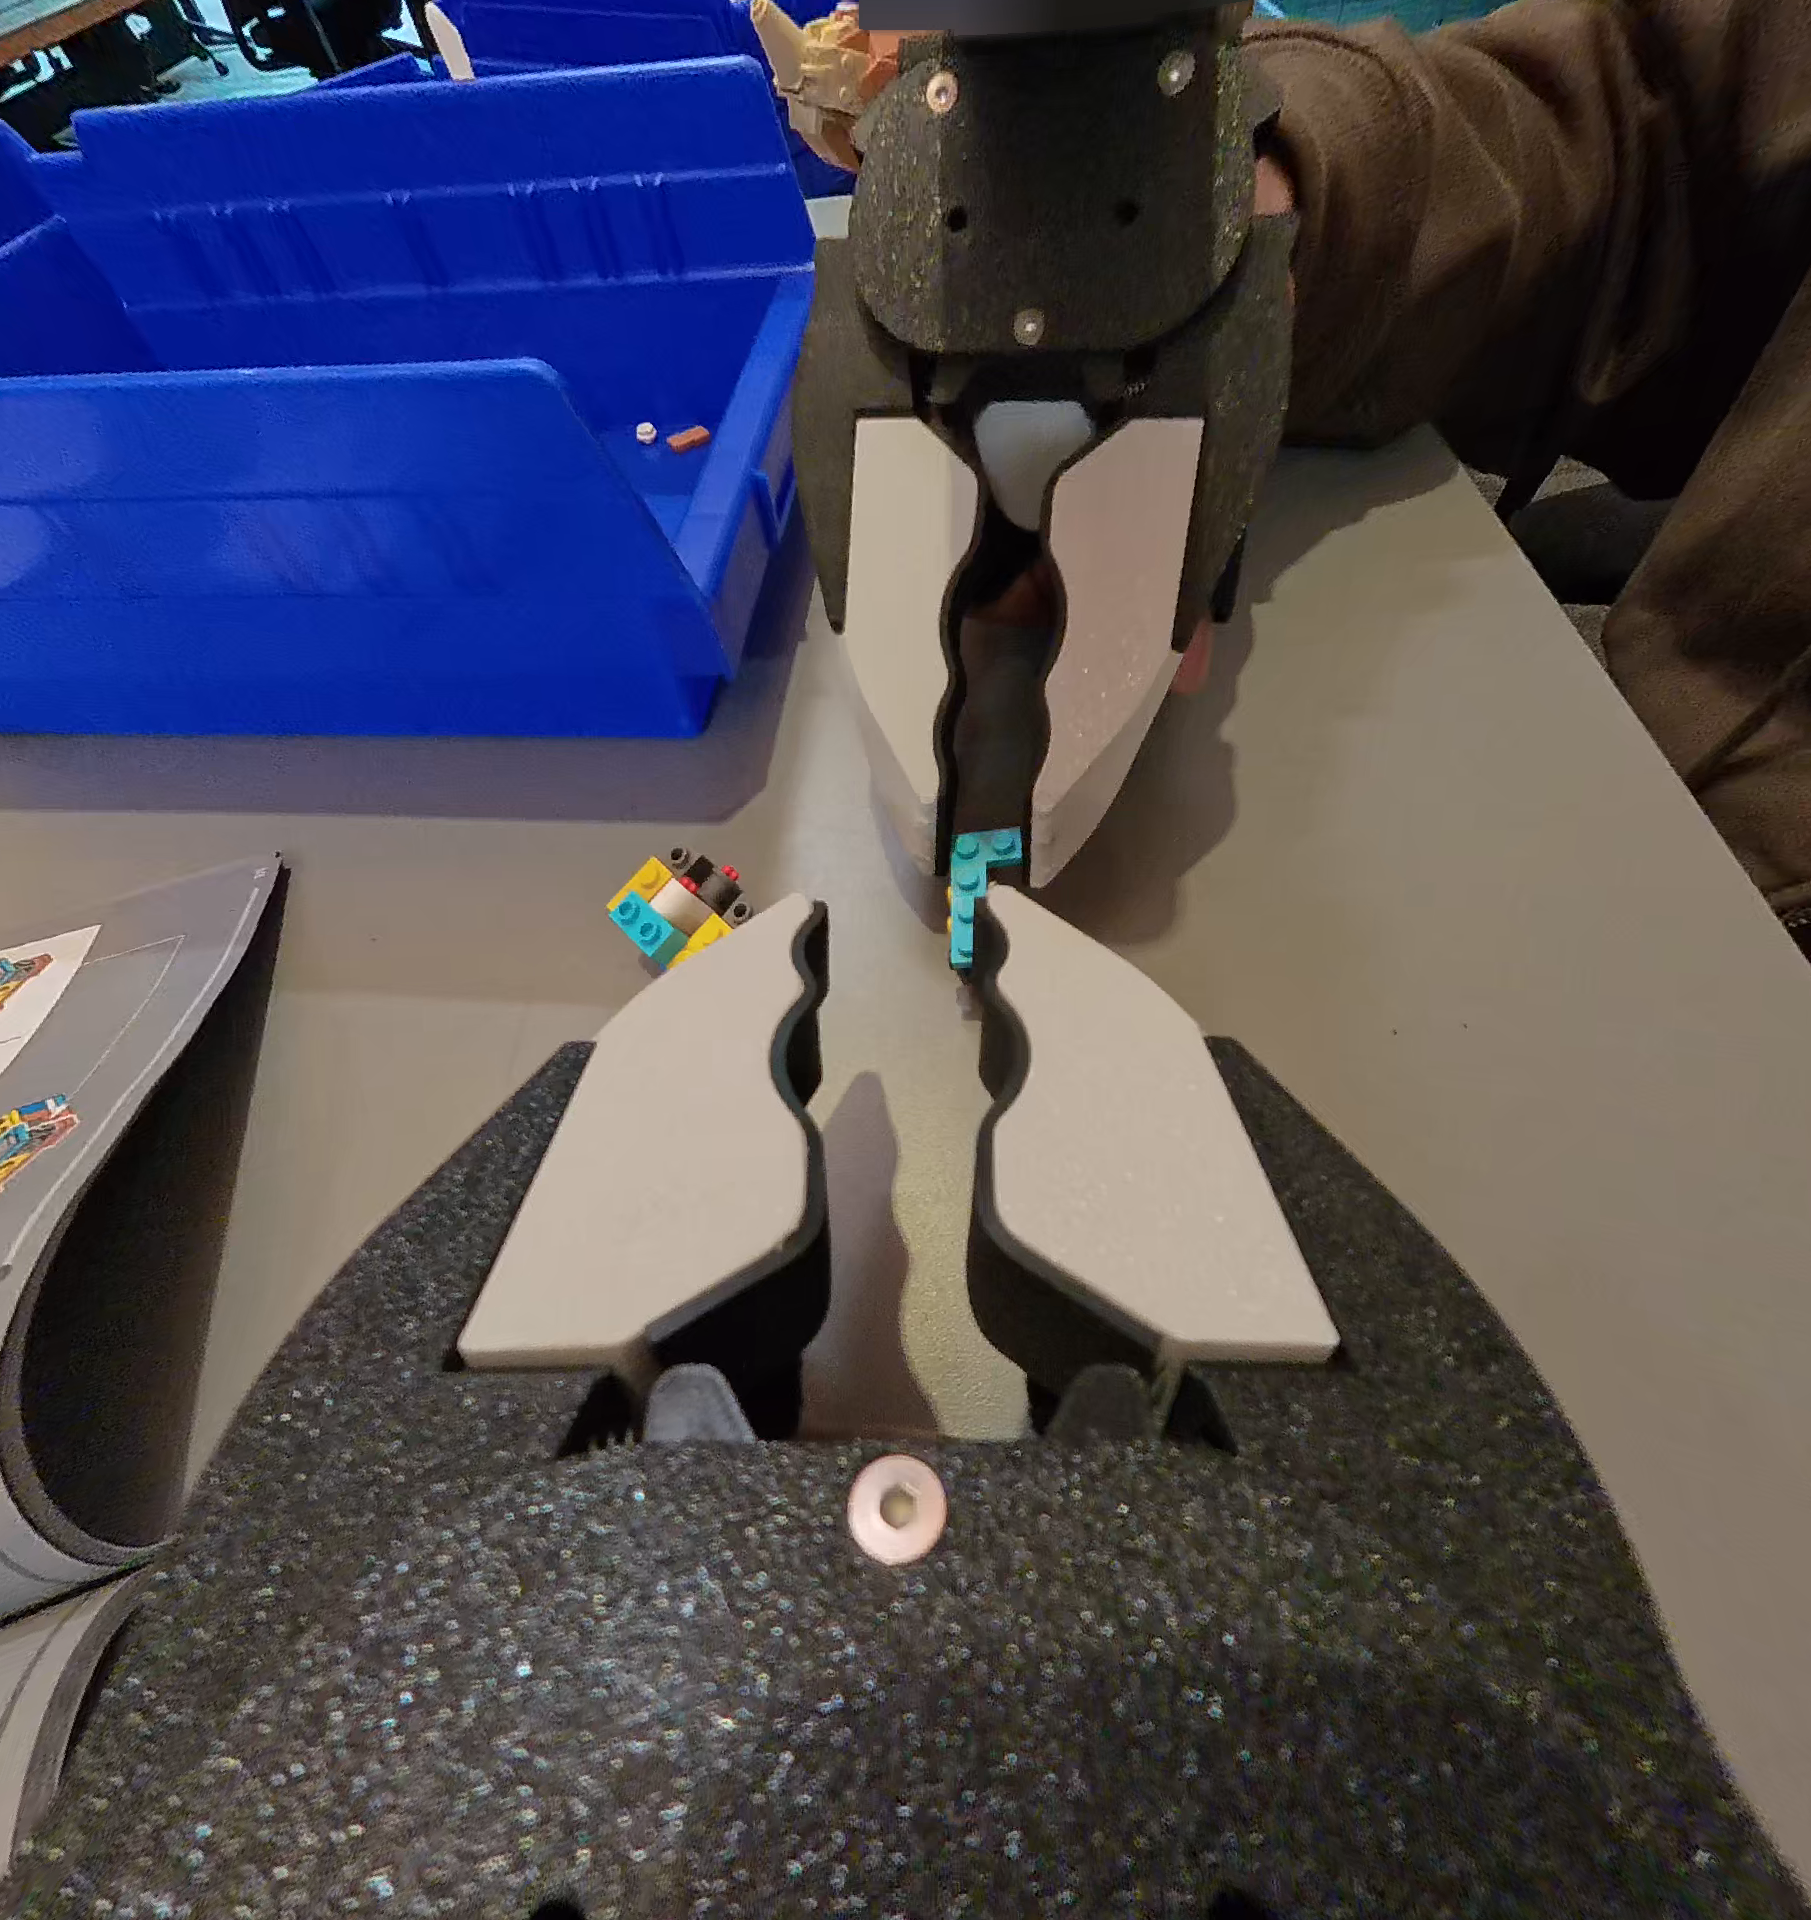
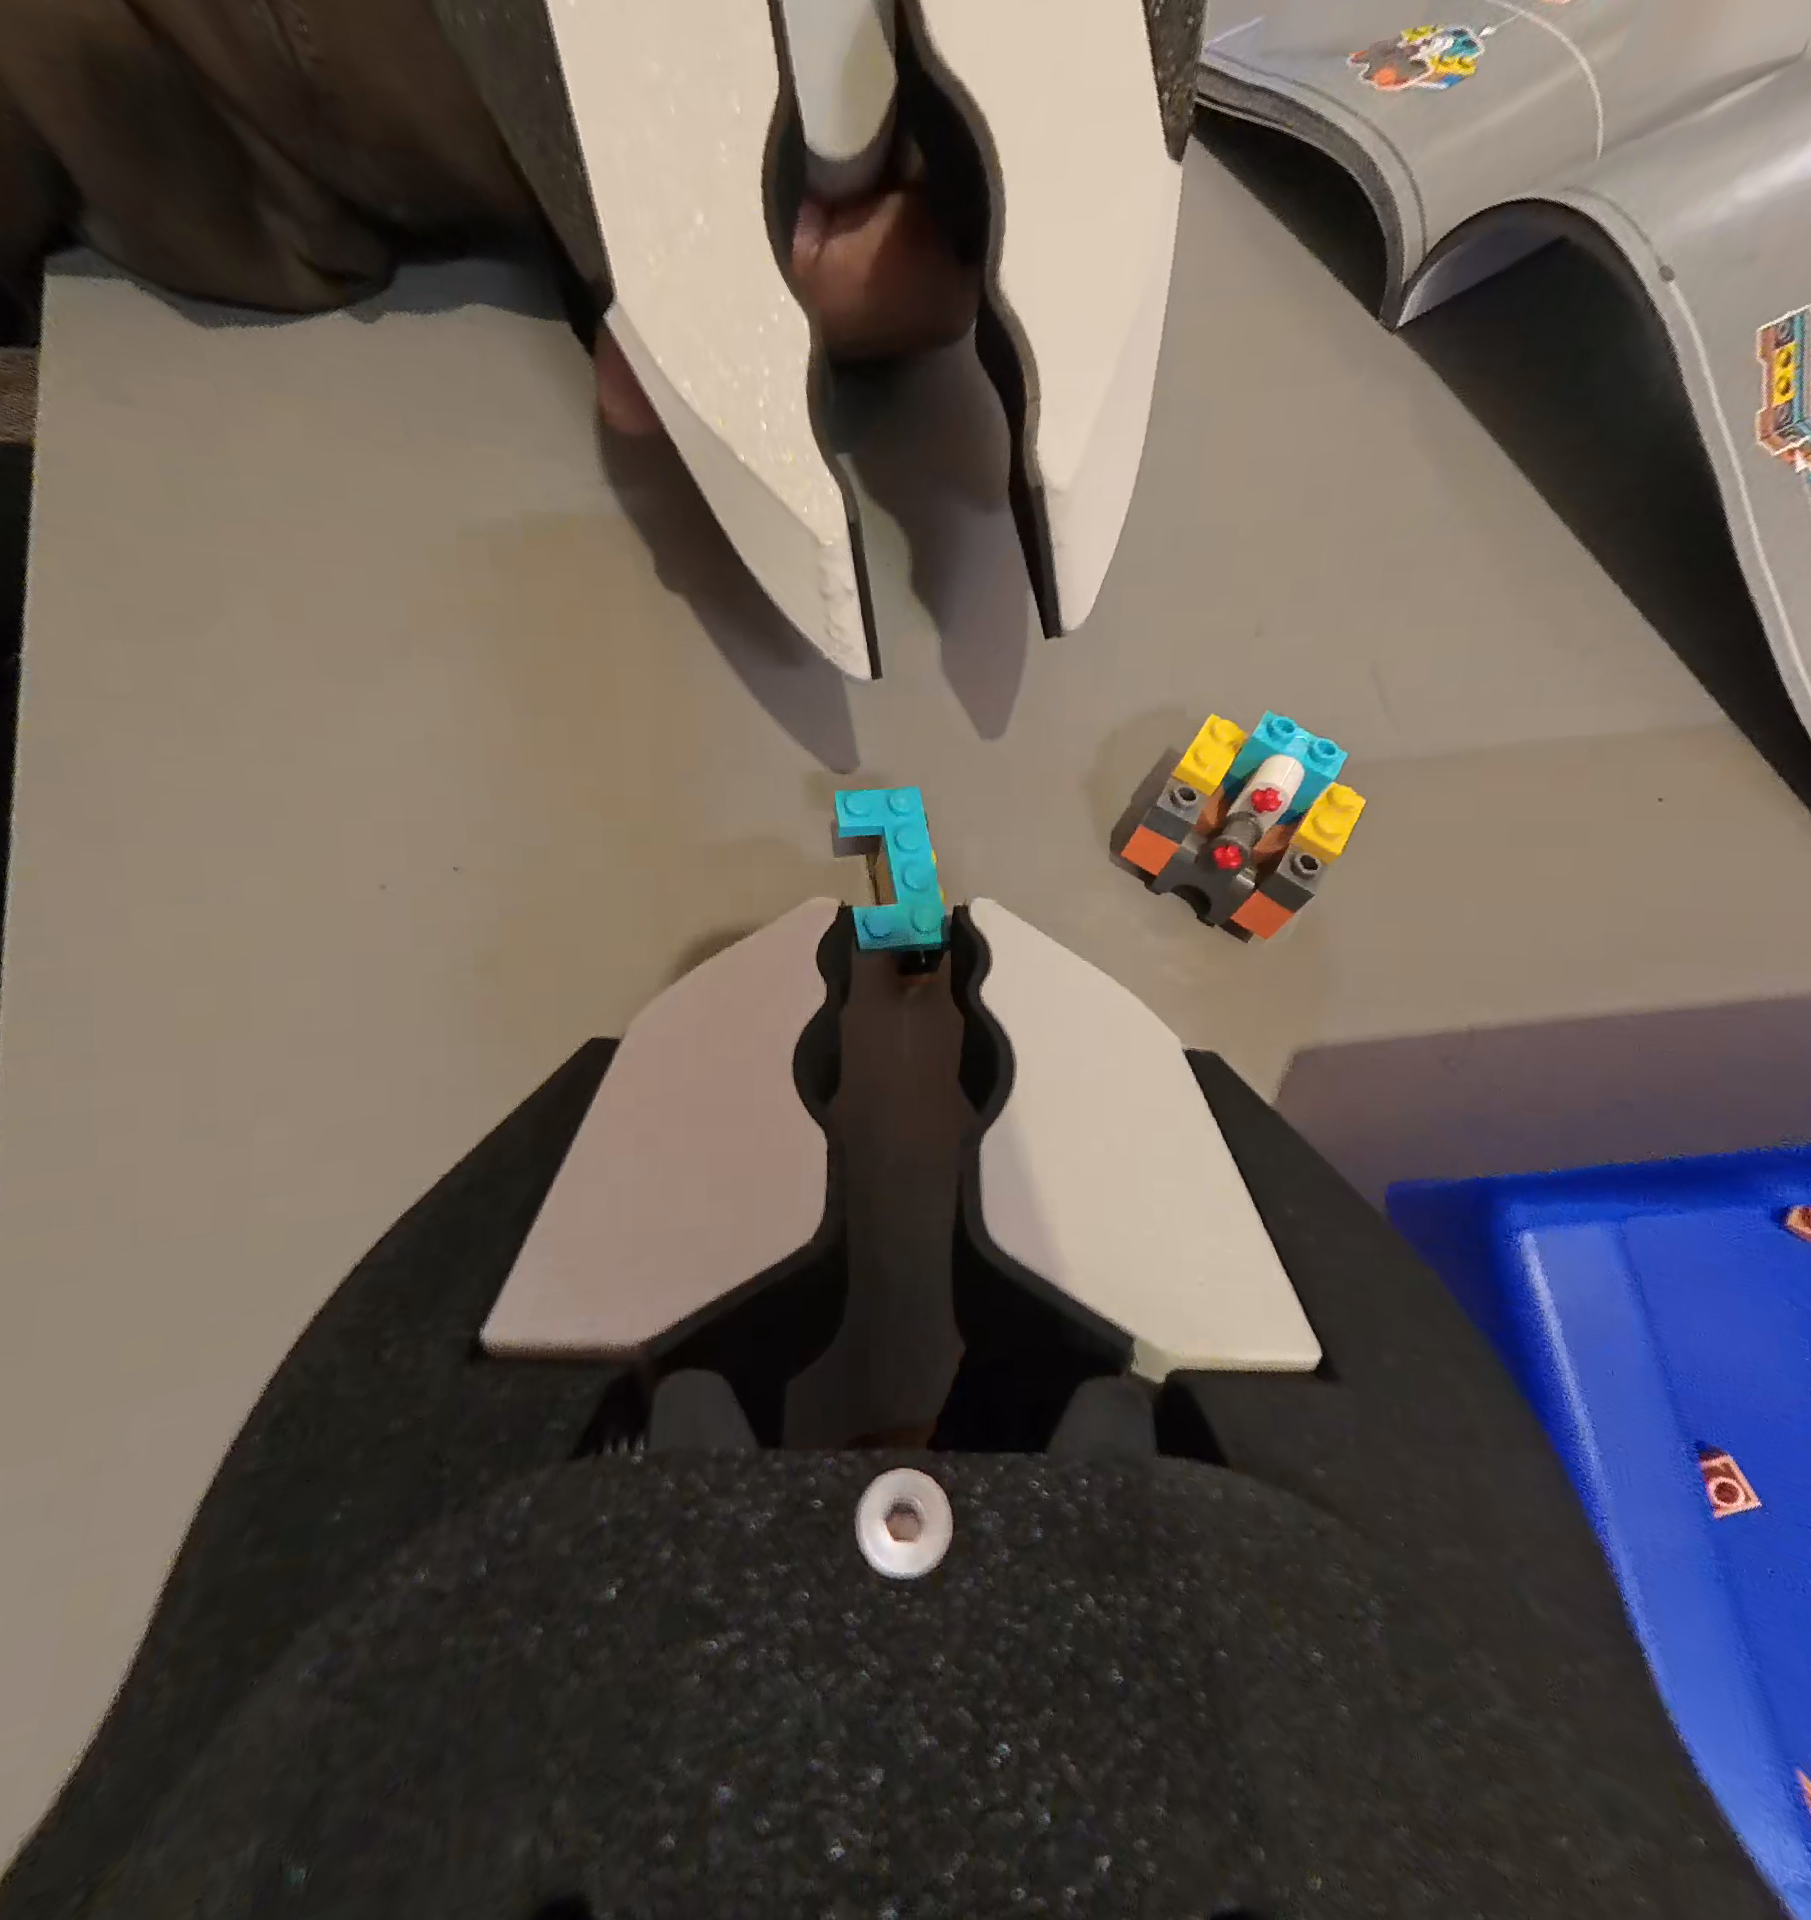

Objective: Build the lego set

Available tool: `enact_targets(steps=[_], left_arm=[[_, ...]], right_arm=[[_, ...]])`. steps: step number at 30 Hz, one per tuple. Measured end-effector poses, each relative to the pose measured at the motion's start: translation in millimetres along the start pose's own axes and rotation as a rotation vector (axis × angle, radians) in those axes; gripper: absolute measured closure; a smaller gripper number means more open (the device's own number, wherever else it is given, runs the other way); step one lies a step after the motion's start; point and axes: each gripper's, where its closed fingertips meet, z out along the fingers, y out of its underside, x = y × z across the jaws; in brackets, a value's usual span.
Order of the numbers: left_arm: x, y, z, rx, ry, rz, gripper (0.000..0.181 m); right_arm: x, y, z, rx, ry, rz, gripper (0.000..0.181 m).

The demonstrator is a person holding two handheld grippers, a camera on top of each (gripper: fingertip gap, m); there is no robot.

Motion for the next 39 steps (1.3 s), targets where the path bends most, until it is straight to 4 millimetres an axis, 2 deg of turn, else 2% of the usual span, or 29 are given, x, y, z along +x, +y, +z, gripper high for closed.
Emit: enact_targets(steps=[13,20,31,39], left_arm=[[0.1,0.1,0.0,-0.001,0.001,-0.001,0.155],[-0.3,-0.3,-0.4,0.002,-0.002,0.000,0.155],[-16.9,-8.6,-8.5,0.065,-0.097,0.014,0.156],[-35.0,-7.1,-14.2,0.081,-0.182,-0.015,0.157]], right_arm=[[-3.9,-0.4,0.3,0.005,-0.026,-0.006,0.159],[-7.6,-12.2,-9.2,0.070,-0.048,-0.024,0.157],[9.7,-45.9,-45.4,0.289,0.039,-0.042,0.156],[48.0,-49.7,-88.2,0.402,0.170,-0.002,0.158]])
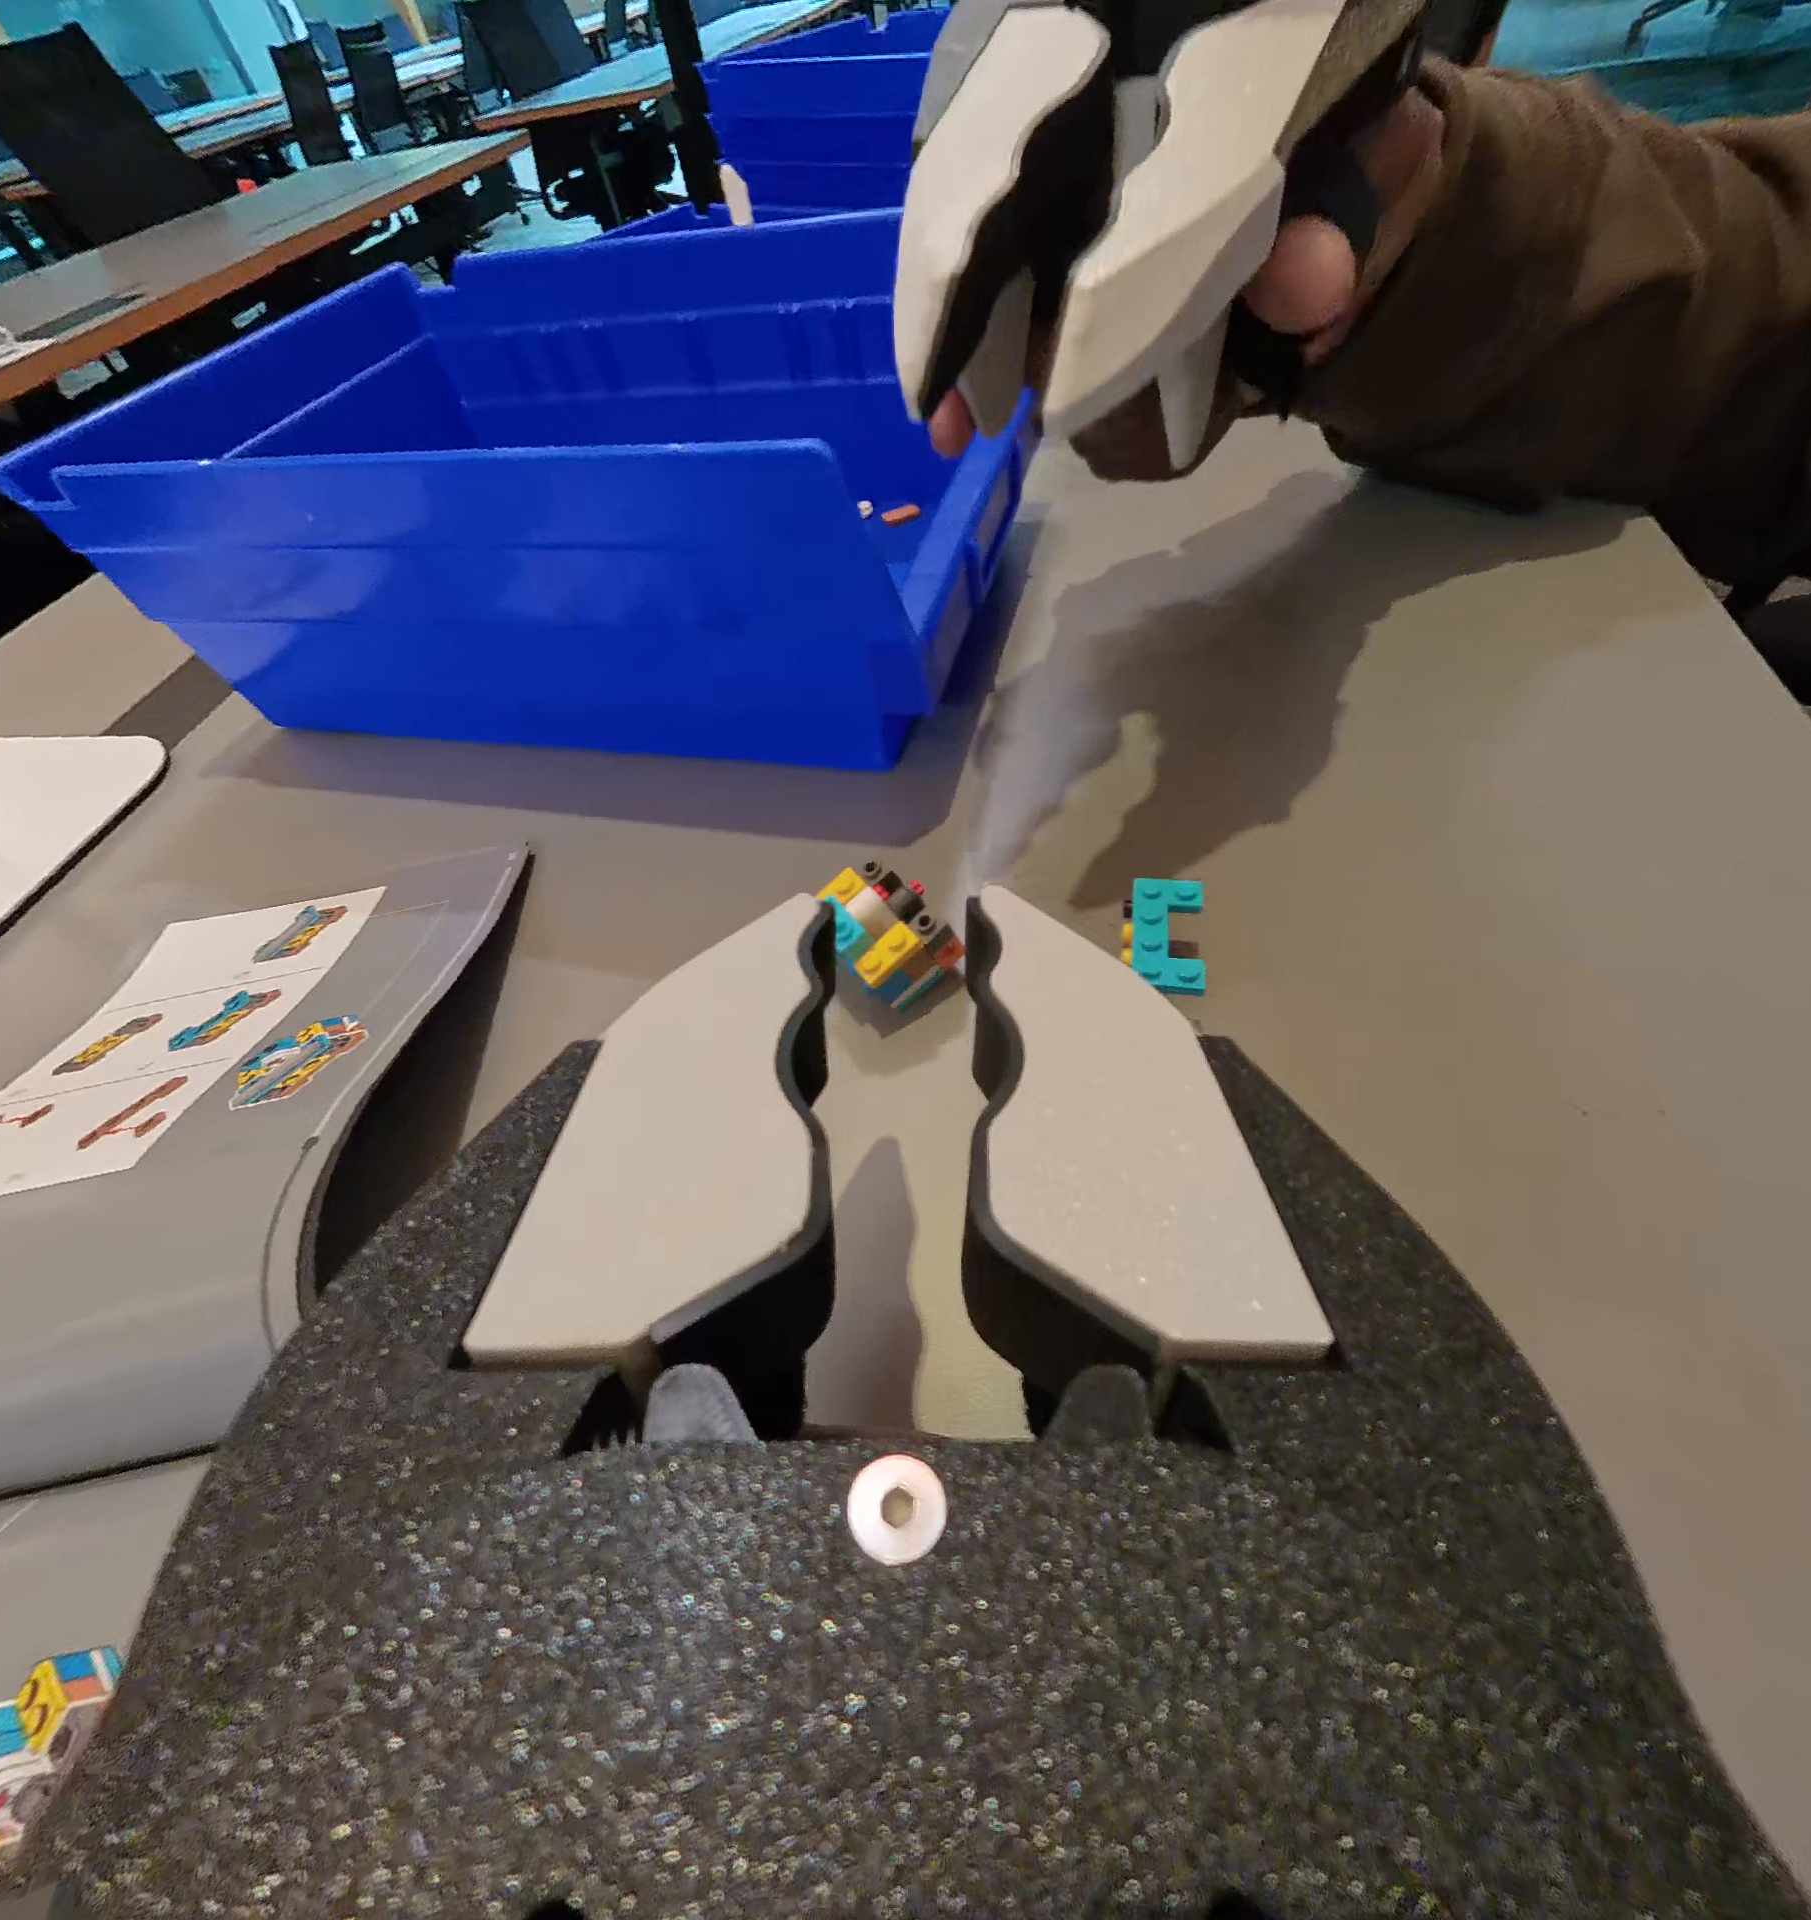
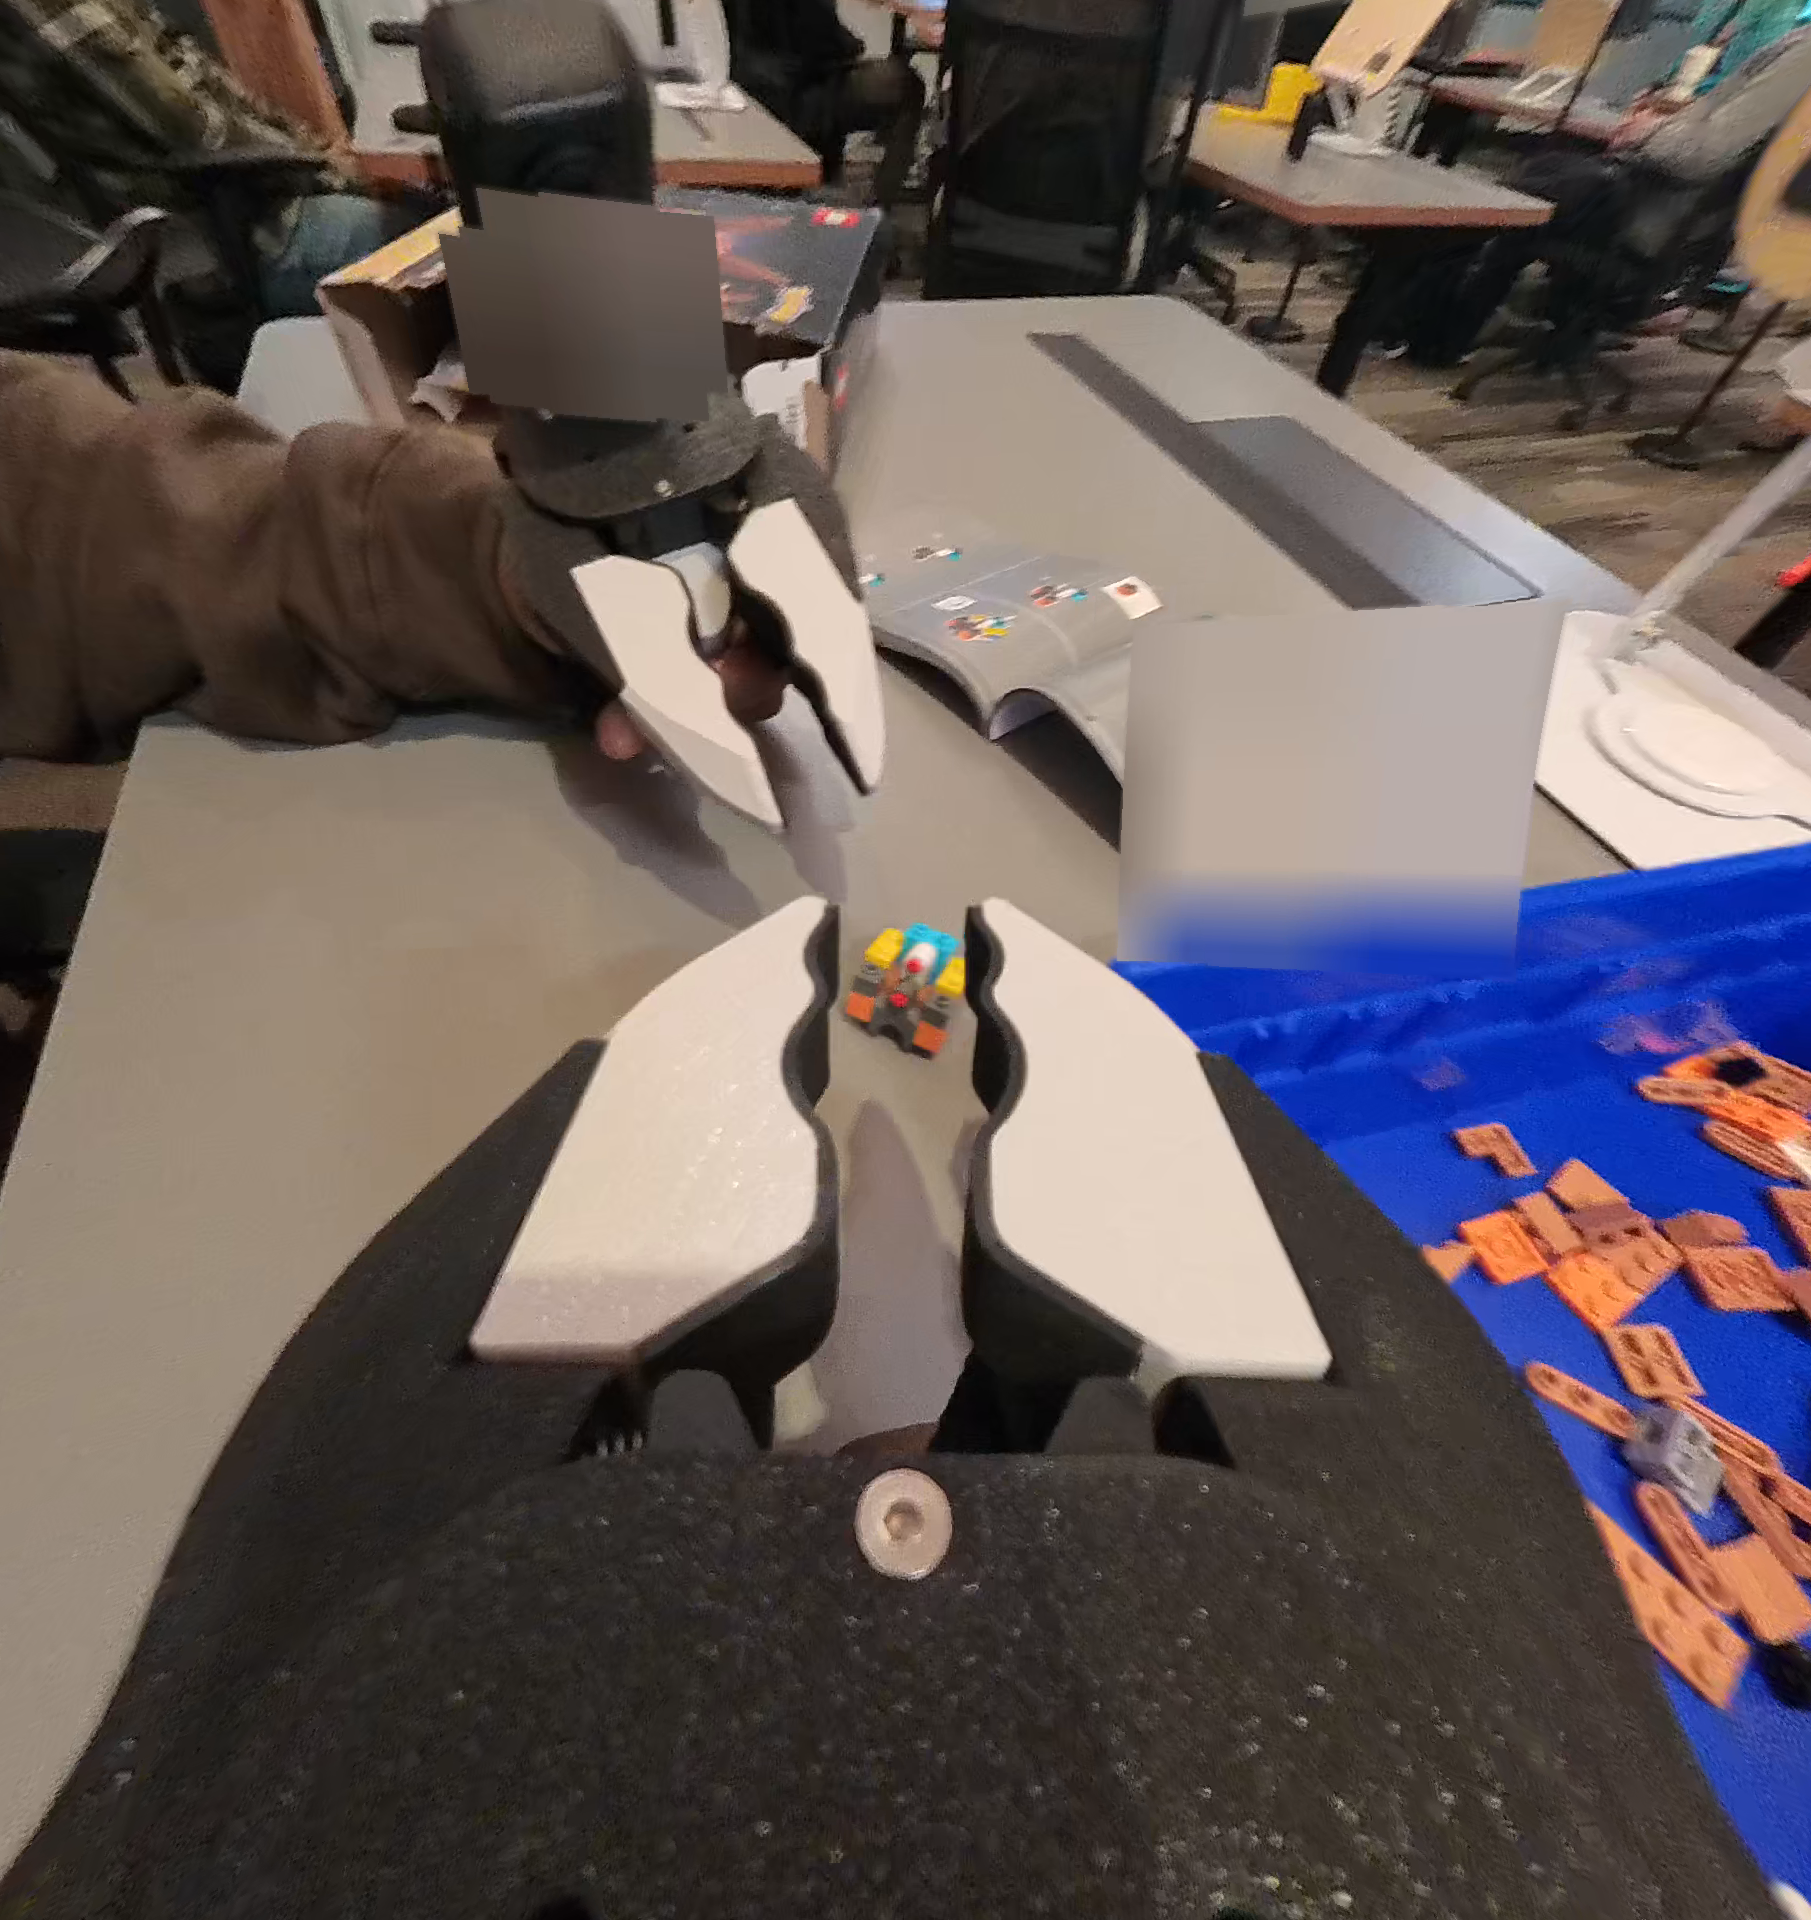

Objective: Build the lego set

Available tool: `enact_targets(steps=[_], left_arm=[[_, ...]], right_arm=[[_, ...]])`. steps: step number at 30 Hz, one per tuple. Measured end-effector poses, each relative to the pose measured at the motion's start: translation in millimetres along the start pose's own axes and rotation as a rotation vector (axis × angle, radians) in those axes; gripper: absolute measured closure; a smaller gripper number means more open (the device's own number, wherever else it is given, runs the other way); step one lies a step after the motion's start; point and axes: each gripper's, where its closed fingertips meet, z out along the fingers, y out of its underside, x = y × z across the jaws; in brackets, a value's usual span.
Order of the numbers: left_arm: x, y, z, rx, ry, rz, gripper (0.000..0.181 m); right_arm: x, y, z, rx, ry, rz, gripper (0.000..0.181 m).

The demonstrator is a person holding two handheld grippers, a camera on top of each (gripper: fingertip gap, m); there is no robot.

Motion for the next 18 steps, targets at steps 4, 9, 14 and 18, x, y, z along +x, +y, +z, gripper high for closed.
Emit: enact_targets(steps=[4,9,14,18], left_arm=[[-5.7,3.8,1.0,-0.014,-0.027,-0.017,0.157],[-9.7,5.4,2.0,-0.027,-0.048,-0.028,0.158],[-13.5,6.0,2.0,-0.029,-0.064,-0.047,0.158],[-14.6,6.2,1.8,-0.030,-0.077,-0.044,0.159]], right_arm=[[20.4,0.9,-13.3,0.013,0.075,-0.006,0.161],[40.8,6.0,-26.1,0.000,0.155,-0.007,0.162],[55.9,9.3,-38.6,-0.013,0.219,-0.008,0.164],[66.3,13.0,-50.0,-0.039,0.273,-0.014,0.166]])
